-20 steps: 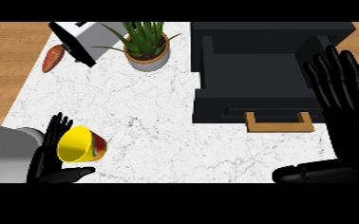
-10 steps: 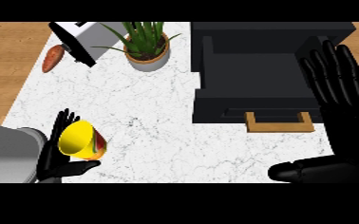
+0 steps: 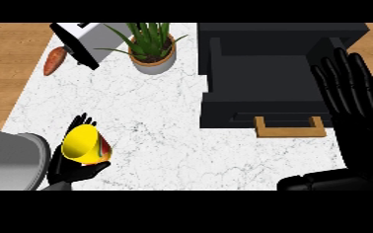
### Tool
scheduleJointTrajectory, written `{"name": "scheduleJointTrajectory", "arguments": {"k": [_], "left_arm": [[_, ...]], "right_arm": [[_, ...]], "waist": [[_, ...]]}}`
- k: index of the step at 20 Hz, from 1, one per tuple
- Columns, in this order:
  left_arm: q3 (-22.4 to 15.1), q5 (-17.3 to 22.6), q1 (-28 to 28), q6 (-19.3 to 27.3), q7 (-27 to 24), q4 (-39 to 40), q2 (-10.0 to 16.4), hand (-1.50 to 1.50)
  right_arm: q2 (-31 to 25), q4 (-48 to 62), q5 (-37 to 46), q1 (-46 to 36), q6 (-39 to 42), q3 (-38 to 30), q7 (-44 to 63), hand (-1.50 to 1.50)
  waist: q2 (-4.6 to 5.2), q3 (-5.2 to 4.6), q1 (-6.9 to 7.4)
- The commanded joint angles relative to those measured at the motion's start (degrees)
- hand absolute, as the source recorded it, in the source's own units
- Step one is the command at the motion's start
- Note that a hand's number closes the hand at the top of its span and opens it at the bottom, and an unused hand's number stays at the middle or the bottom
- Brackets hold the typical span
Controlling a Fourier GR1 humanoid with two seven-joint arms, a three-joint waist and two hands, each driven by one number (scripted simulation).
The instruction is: Pick up the cup, place it into the drawer and close the drawer
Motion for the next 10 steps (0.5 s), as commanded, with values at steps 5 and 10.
{"name": "scheduleJointTrajectory", "arguments": {"k": [5, 10], "left_arm": [[-1.17, 1.16, -3.19, -5.46, -5.56, -0.36, -1.17, 1.5], [-0.71, 1.64, -2.82, -0.82, -7.34, -2.55, -1.17, 1.5]], "right_arm": [[-0.38, 1.76, 0.41, 1.46, 1.42, -0.34, -3.08, -1.5], [0.05, -0.16, 0.24, -0.63, -0.38, -0.05, 0.42, -1.5]], "waist": [[0.01, 0.0, -0.12], [-0.08, 0.02, 0.13]]}}
